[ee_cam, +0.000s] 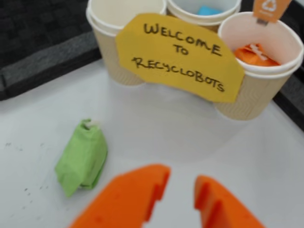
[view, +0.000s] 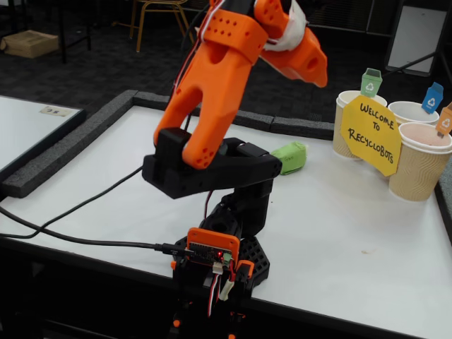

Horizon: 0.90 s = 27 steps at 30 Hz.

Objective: Sort rubbish by color.

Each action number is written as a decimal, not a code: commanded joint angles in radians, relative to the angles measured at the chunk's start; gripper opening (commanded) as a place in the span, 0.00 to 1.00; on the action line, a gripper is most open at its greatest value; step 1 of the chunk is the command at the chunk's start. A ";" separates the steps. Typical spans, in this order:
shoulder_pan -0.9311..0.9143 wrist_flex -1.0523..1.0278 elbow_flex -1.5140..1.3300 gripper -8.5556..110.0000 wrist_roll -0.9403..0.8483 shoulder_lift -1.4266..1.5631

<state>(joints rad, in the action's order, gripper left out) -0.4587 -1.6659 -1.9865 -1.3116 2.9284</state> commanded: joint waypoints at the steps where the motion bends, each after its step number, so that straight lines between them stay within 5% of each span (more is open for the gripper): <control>1: 0.060 -0.003 0.103 0.07 0.018 -0.003; 16: 0.308 -0.003 0.071 0.07 0.067 -0.023; 27: 0.310 0.135 -0.028 0.07 0.067 -0.218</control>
<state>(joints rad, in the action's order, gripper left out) -0.1534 -1.5969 -2.0264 -1.2625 2.8026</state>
